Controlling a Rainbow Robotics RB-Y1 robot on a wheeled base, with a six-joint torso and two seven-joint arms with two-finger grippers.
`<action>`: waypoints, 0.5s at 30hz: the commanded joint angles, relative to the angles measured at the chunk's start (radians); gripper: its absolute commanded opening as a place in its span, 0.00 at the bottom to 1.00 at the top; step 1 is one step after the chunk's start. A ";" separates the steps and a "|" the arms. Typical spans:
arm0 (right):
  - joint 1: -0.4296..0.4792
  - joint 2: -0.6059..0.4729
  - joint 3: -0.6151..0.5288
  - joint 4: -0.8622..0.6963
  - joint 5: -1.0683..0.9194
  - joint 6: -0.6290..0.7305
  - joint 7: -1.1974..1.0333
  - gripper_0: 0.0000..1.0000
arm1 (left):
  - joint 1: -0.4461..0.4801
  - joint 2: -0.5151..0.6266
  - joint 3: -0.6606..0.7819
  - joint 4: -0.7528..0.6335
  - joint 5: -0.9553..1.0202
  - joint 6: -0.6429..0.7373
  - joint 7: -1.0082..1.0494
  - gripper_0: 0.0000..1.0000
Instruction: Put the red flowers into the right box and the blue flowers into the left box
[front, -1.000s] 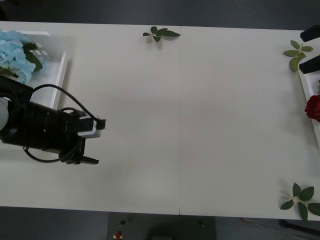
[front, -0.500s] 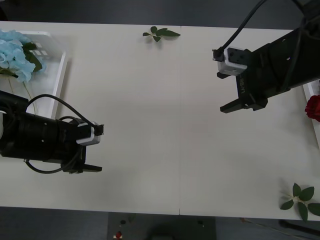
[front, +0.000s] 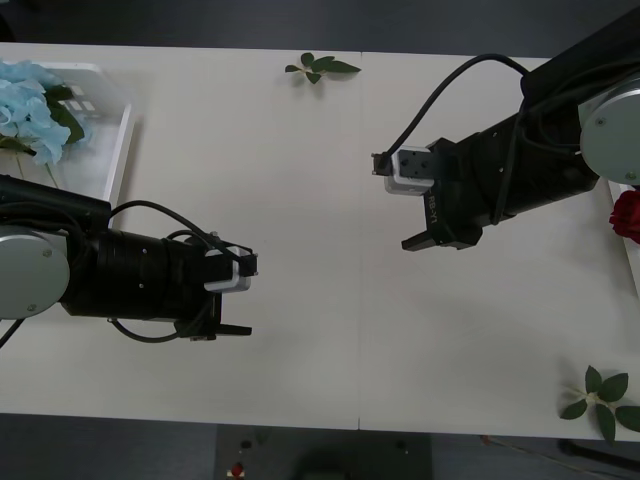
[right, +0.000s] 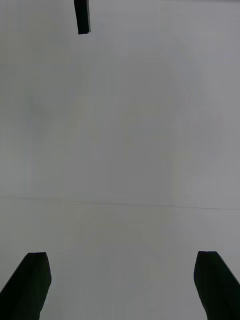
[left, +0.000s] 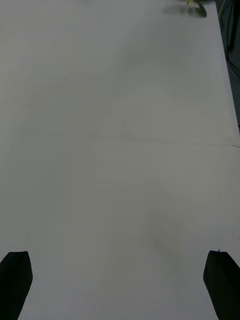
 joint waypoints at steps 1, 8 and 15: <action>0.000 -0.003 -0.021 0.015 0.020 -0.005 -0.019 0.84 | -0.006 0.008 0.032 -0.023 -0.014 -0.007 -0.005 1.00; 0.023 -0.006 -0.024 0.069 0.054 -0.014 -0.020 0.84 | 0.007 0.005 0.032 -0.013 -0.017 -0.015 -0.005 1.00; 0.044 -0.012 -0.066 0.141 0.075 -0.018 -0.022 0.84 | 0.009 0.001 0.032 -0.003 -0.015 -0.015 -0.005 1.00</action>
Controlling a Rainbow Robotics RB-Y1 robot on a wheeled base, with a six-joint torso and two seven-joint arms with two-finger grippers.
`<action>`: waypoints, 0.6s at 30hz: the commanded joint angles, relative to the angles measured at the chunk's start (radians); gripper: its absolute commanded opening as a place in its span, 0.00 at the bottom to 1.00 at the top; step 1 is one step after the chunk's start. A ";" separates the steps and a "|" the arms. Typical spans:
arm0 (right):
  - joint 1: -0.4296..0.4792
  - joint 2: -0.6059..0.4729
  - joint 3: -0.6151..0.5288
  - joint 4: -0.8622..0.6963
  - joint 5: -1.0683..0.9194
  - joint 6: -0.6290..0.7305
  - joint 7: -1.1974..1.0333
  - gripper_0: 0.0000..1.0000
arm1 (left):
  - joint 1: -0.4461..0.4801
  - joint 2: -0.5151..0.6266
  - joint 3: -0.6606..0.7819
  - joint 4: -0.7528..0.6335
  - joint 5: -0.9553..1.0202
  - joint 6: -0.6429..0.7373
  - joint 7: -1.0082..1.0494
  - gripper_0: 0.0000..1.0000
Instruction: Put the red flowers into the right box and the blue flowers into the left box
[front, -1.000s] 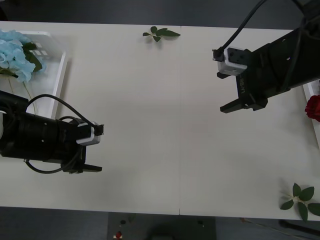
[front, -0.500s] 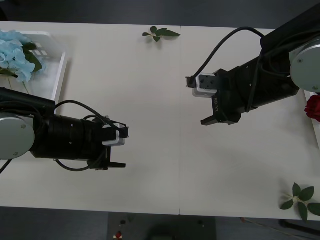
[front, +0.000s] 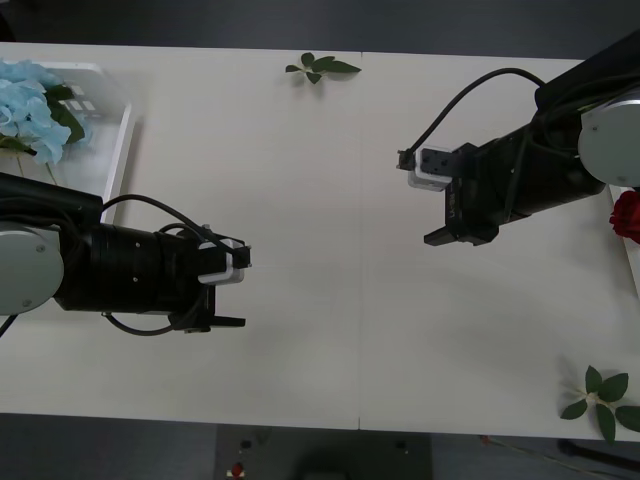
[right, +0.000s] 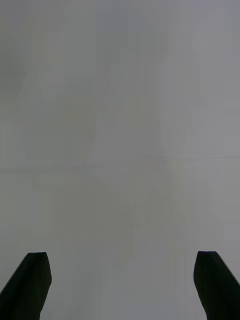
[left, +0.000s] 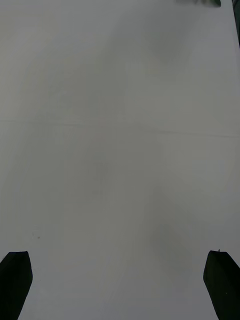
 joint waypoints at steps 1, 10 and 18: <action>0.000 -0.012 -0.040 0.023 0.008 -0.001 -0.019 0.83 | 0.009 0.001 0.010 -0.007 0.005 -0.014 -0.005 1.00; 0.014 -0.014 -0.039 0.029 0.005 0.022 -0.030 0.84 | 0.009 0.001 0.010 -0.007 0.005 -0.014 -0.005 1.00; 0.014 -0.014 -0.039 0.029 0.005 0.022 -0.030 0.84 | 0.009 0.001 0.010 -0.007 0.005 -0.014 -0.005 1.00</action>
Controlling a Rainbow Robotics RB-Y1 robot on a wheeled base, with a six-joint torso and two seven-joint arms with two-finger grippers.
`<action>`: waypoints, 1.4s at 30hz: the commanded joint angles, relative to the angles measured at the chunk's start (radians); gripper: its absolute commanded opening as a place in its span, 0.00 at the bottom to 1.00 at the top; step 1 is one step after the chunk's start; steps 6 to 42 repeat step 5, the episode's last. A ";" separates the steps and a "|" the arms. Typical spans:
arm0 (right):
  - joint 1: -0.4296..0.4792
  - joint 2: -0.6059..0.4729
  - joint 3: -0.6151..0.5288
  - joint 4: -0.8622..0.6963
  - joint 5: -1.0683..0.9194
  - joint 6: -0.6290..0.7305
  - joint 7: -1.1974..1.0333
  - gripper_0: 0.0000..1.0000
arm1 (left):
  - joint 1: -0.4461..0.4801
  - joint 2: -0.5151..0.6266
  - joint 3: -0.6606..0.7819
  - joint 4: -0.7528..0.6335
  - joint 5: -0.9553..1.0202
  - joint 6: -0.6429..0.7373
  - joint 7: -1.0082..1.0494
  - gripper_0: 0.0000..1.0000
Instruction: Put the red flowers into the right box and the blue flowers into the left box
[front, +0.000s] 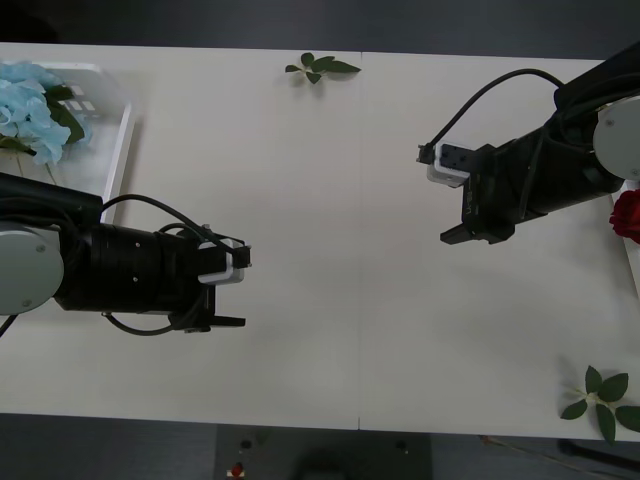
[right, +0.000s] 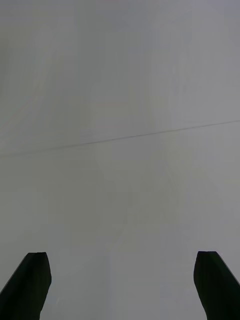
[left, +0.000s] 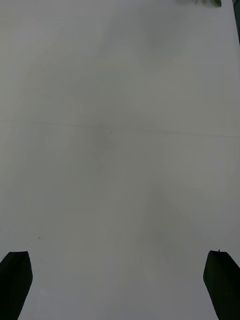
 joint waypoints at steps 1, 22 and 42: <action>-0.006 -0.014 0.000 -0.014 0.003 -0.005 -0.027 0.84 | 0.009 0.001 0.010 -0.008 0.005 -0.013 -0.005 1.00; -0.006 -0.014 0.000 -0.014 0.003 -0.005 -0.027 0.84 | 0.009 0.001 0.010 -0.008 0.005 -0.013 -0.005 1.00; -0.006 -0.014 0.000 -0.014 0.003 -0.005 -0.027 0.84 | 0.009 0.001 0.010 -0.008 0.005 -0.013 -0.005 1.00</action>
